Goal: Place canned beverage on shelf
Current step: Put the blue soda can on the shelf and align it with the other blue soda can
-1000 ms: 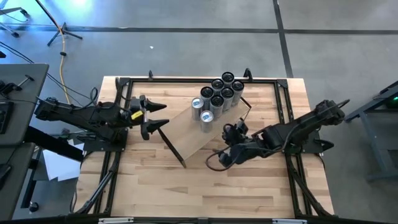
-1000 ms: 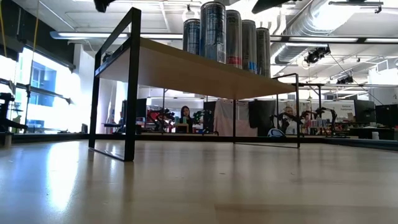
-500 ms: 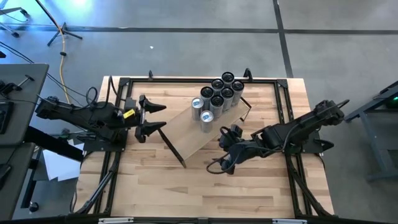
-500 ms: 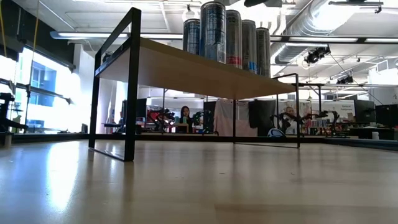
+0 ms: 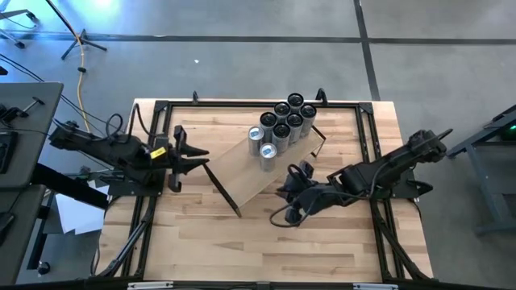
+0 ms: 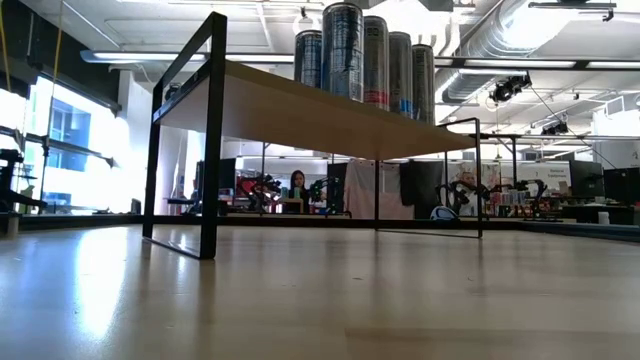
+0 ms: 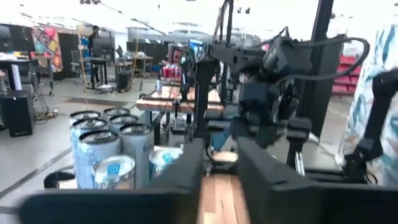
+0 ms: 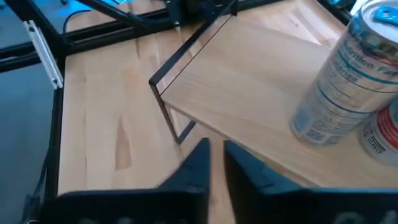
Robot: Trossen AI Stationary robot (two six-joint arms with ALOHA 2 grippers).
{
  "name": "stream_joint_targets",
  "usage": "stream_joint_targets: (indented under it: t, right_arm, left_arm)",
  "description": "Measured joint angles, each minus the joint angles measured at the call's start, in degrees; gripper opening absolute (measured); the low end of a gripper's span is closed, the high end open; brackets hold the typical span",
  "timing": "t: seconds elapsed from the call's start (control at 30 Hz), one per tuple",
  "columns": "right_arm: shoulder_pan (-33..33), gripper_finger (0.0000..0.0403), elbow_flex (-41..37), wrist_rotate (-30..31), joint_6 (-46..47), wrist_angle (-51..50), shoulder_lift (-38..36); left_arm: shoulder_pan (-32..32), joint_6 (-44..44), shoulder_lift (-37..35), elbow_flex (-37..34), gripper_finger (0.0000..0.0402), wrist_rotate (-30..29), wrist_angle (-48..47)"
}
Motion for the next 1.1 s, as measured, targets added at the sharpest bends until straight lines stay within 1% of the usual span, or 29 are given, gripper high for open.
stream_joint_targets:
  t: [0.03, 0.07, 0.1, 0.17, 0.23, 0.4, 0.47, 0.53, 0.63, 0.7, 0.83, 0.9, 1.1]
  right_arm:
    - [0.4, 0.0018, 0.0, 0.8, -0.2, 0.0, 0.0]
    - [0.9, 0.0014, 0.0, 2.2, 0.1, -0.1, 0.0]
    - [1.3, 0.0017, 0.0, 4.3, 1.4, -0.3, 0.0]
    - [1.8, 0.0020, -0.7, 7.4, 3.4, -0.2, 0.0]
    - [2.0, 0.0009, -2.5, 7.7, 4.2, -0.6, 0.0]
    - [2.0, 0.0002, -9.1, 2.2, 9.3, 2.4, -0.8]
    - [1.8, 0.0001, -11.9, 1.4, 9.5, 6.9, -0.8]
    - [1.3, 0.0001, -14.0, 1.0, 9.3, 13.7, -0.8]
    - [0.3, 0.0000, -16.4, 0.7, 6.0, 23.0, -0.9]
    - [-0.2, 0.0000, -17.2, 3.5, 3.7, 26.4, -0.9]
    - [-1.0, 0.0000, -17.3, 14.6, 3.7, 26.5, -0.9]
    - [-1.3, 0.0000, -17.3, 18.9, 4.8, 26.5, -0.9]
    - [-1.4, 0.0000, -17.3, 21.8, 4.9, 25.7, -0.9]
  left_arm:
    - [0.0, 0.0, -0.9, 0.0, 0.0049, 0.5, -1.6]
    - [0.2, 0.0, -1.9, 0.0, 0.0026, 0.8, -2.9]
    - [0.4, -0.2, -3.0, 0.0, 0.0014, 0.9, -4.1]
    - [1.1, -0.9, -4.9, 0.0, 0.0013, 1.1, -5.7]
    - [1.5, -1.0, -6.3, 0.0, 0.0009, 1.0, -6.4]
    - [2.7, 0.3, -8.0, 0.0, 0.0002, 1.5, -6.8]
    - [3.0, 0.4, -7.9, 0.0, 0.0001, 2.0, -6.8]
    - [3.3, 0.3, -7.8, 0.0, 0.0001, 2.4, -6.9]
    - [3.3, -0.5, -7.1, 0.0, 0.0000, 2.4, -7.1]
    - [3.3, -0.6, -6.8, 0.0, 0.0000, 2.4, -7.1]
    - [3.3, -1.1, -6.5, 0.0, 0.0000, 2.4, -7.0]
    - [3.3, -1.1, -6.5, 0.0, 0.0000, 2.1, -7.1]
    - [3.3, -1.1, -6.5, 0.0, 0.0000, 1.0, -6.9]
